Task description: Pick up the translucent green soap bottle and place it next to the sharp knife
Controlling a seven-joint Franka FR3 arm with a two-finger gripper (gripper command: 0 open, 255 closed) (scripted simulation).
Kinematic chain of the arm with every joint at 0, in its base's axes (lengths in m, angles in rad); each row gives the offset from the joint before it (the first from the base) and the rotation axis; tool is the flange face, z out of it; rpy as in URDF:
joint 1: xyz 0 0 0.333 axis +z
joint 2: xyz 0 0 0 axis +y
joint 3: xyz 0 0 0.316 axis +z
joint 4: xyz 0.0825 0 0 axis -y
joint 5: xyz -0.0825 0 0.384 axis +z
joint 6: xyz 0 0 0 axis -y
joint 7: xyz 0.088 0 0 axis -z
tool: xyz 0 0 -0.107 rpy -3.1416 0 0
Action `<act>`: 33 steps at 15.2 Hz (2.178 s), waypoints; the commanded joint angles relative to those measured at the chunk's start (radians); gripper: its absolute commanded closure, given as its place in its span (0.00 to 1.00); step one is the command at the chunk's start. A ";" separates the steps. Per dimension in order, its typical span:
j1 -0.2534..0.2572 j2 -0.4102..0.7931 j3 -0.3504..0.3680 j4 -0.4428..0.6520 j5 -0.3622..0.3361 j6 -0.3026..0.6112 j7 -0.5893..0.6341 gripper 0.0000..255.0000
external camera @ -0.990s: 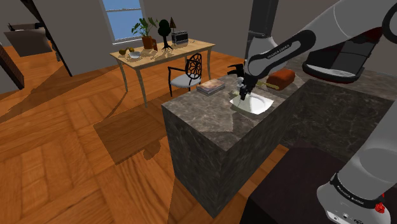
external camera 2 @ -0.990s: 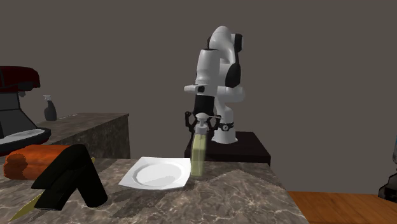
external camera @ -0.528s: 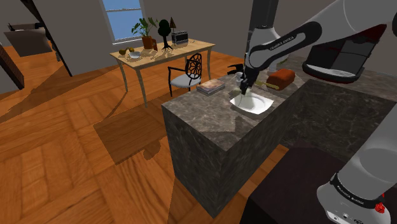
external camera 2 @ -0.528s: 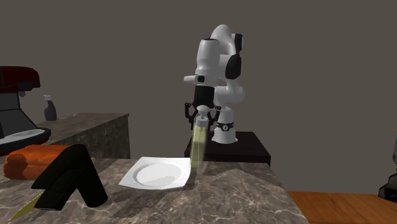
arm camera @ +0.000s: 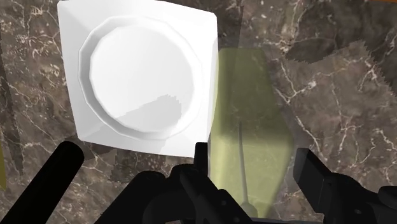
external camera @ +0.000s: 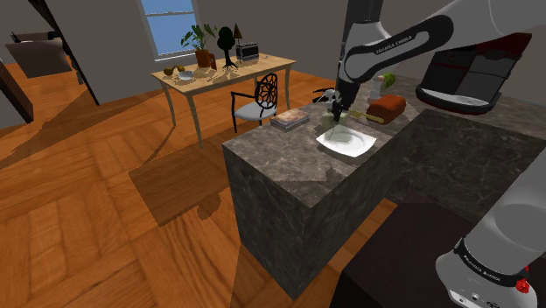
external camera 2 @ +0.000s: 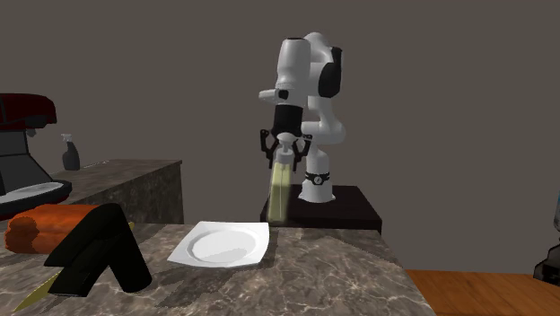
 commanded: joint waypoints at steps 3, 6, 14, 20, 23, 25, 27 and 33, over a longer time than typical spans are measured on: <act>0.001 -0.023 0.001 0.035 0.002 -0.057 -0.004 1.00; 0.001 -0.034 0.001 0.063 0.003 -0.097 -0.006 1.00; 0.002 -0.055 0.002 0.147 0.006 -0.202 -0.013 1.00; 0.003 -0.063 0.003 0.219 0.008 -0.281 -0.019 1.00; 0.003 -0.063 0.004 0.259 0.010 -0.321 -0.021 1.00; 0.004 -0.063 0.004 0.287 0.010 -0.348 -0.023 1.00; 0.004 -0.061 0.004 0.315 0.011 -0.375 -0.025 1.00; 0.004 -0.051 0.005 0.408 0.013 -0.458 -0.031 1.00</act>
